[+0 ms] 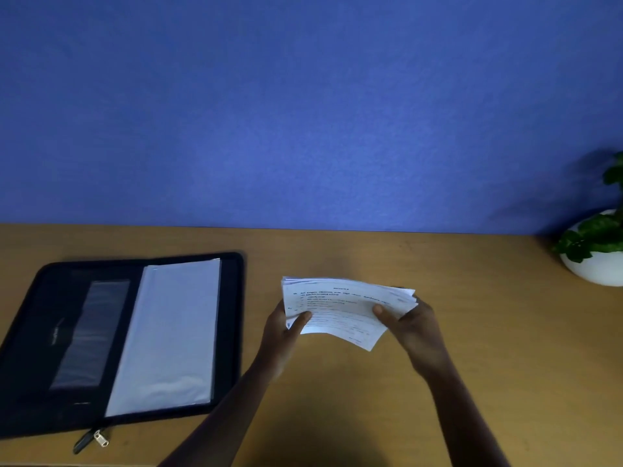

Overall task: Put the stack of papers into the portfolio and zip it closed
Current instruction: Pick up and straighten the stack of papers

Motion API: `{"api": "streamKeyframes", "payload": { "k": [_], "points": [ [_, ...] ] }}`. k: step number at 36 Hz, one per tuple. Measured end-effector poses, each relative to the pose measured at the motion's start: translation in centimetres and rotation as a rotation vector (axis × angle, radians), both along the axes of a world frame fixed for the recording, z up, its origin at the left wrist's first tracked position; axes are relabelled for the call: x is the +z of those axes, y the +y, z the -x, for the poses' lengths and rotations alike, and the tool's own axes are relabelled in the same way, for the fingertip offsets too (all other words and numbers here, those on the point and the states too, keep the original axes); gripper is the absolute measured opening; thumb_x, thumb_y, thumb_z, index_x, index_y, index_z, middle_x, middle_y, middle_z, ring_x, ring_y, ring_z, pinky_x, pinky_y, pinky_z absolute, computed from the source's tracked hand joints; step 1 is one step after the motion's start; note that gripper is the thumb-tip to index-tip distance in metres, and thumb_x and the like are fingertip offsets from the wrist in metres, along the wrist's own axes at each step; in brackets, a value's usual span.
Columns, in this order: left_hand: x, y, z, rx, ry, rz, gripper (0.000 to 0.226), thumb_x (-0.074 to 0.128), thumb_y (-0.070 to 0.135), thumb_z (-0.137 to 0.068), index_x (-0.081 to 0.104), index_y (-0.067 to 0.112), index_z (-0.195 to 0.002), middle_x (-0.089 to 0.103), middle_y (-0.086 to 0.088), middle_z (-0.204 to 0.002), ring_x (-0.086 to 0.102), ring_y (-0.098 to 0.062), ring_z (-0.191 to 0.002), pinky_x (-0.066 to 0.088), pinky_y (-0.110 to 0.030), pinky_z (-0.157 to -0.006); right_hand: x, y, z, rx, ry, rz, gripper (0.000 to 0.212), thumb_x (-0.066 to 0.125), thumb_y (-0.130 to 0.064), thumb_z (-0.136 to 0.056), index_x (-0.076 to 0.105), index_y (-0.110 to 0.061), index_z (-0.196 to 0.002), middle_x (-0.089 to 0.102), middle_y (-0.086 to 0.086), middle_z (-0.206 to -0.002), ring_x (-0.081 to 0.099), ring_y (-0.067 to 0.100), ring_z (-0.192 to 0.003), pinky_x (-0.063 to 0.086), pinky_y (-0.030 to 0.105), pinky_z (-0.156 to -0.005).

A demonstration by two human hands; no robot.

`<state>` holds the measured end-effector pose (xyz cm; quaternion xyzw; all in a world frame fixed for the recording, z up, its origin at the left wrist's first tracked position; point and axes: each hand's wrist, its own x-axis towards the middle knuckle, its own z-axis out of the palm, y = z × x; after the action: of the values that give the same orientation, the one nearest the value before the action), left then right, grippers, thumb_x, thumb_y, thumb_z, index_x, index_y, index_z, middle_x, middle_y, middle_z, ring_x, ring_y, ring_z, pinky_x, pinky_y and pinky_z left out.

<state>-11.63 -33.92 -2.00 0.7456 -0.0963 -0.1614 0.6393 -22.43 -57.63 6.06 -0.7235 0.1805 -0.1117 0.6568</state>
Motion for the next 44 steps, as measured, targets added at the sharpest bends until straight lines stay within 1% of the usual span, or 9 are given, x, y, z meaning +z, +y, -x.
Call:
{"api": "streamKeyframes", "payload": {
  "k": [4,9,12,18,24,30,33,37,44],
  "points": [
    [-0.2,0.1,0.0,-0.011,0.001,0.013,0.032,0.070,0.038,-0.097,0.063,0.038,-0.128,0.074,0.013,-0.122,0.069,-0.007,-0.115,0.054,-0.015,-0.089,6.4,-1.7,-2.3,0.203,-0.054,0.369,0.033,0.085,-0.012,-0.092,0.076,-0.030,-0.118,0.077,-0.014,-0.117,0.075,0.009,-0.102,0.058,0.015,-0.075],
    [-0.4,0.0,-0.1,-0.007,-0.004,-0.008,0.032,0.069,0.040,-0.096,0.063,0.040,-0.127,0.074,0.015,-0.121,0.070,-0.005,-0.113,0.053,-0.013,-0.087,11.7,1.1,-5.6,0.429,-0.002,1.076,0.061,0.080,-0.046,-0.087,0.054,-0.046,-0.142,0.069,-0.026,-0.128,0.064,-0.007,-0.108,0.059,0.028,-0.085],
    [-0.5,0.1,0.0,-0.010,0.002,-0.017,0.033,0.069,0.039,-0.095,0.063,0.040,-0.128,0.074,0.016,-0.120,0.070,-0.003,-0.111,0.052,-0.011,-0.084,11.1,3.9,-7.4,0.581,0.020,1.293,0.081,0.082,-0.054,-0.085,0.045,-0.031,-0.154,0.067,-0.008,-0.139,0.066,0.018,-0.120,0.059,0.042,-0.093],
    [-0.1,0.2,0.0,-0.018,0.023,-0.014,0.030,0.069,0.036,-0.096,0.063,0.040,-0.125,0.075,0.015,-0.117,0.071,-0.006,-0.109,0.054,-0.015,-0.083,7.7,5.4,-8.3,0.495,0.021,1.445,0.027,0.079,-0.029,-0.092,0.062,-0.028,-0.114,0.077,-0.009,-0.092,0.071,0.014,-0.070,0.051,0.027,-0.053],
    [-0.3,0.9,-0.2,-0.043,0.033,-0.032,0.031,0.075,0.038,-0.091,0.067,0.037,-0.121,0.076,0.012,-0.114,0.071,-0.007,-0.106,0.057,-0.021,-0.084,7.8,4.4,-7.7,0.364,0.036,1.386,0.017,0.075,-0.019,-0.089,0.064,-0.032,-0.093,0.073,-0.013,-0.081,0.067,0.015,-0.063,0.042,0.025,-0.053],
    [-0.8,4.3,-1.5,0.041,0.112,-0.036,0.027,0.087,0.038,-0.079,0.073,0.030,-0.101,0.080,0.003,-0.098,0.076,-0.012,-0.091,0.061,-0.028,-0.075,9.7,-0.8,-5.7,0.176,0.060,1.004,0.010,0.068,-0.040,-0.090,0.062,-0.038,-0.098,0.062,-0.021,-0.069,0.057,0.002,-0.062,0.040,0.021,-0.054],
    [-0.3,5.6,-1.8,0.088,0.218,0.097,0.034,0.091,0.042,-0.073,0.075,0.025,-0.098,0.080,-0.004,-0.105,0.075,-0.019,-0.102,0.057,-0.032,-0.083,9.3,-3.2,-4.5,0.091,0.060,0.751,0.013,0.071,-0.044,-0.087,0.068,-0.036,-0.096,0.071,-0.023,-0.084,0.066,0.000,-0.071,0.048,0.016,-0.057],
    [1.2,5.0,-2.0,-0.042,0.268,0.214,0.047,0.087,0.039,-0.080,0.071,0.027,-0.122,0.074,-0.003,-0.126,0.071,-0.020,-0.116,0.059,-0.031,-0.088,6.1,-4.2,-2.9,0.015,0.059,0.441,0.009,0.080,-0.037,-0.091,0.078,-0.041,-0.099,0.081,-0.018,-0.087,0.076,0.001,-0.071,0.054,0.014,-0.053],
    [2.4,4.0,-2.4,0.049,0.177,0.102,0.027,0.082,0.029,-0.083,0.075,0.040,-0.107,0.078,0.008,-0.114,0.075,-0.012,-0.105,0.060,-0.025,-0.083,-2.0,-3.2,-0.7,-0.100,0.091,0.048,0.021,0.082,-0.014,-0.094,0.083,-0.028,-0.110,0.085,-0.002,-0.107,0.082,0.021,-0.097,0.065,0.026,-0.072]
  ]
}}
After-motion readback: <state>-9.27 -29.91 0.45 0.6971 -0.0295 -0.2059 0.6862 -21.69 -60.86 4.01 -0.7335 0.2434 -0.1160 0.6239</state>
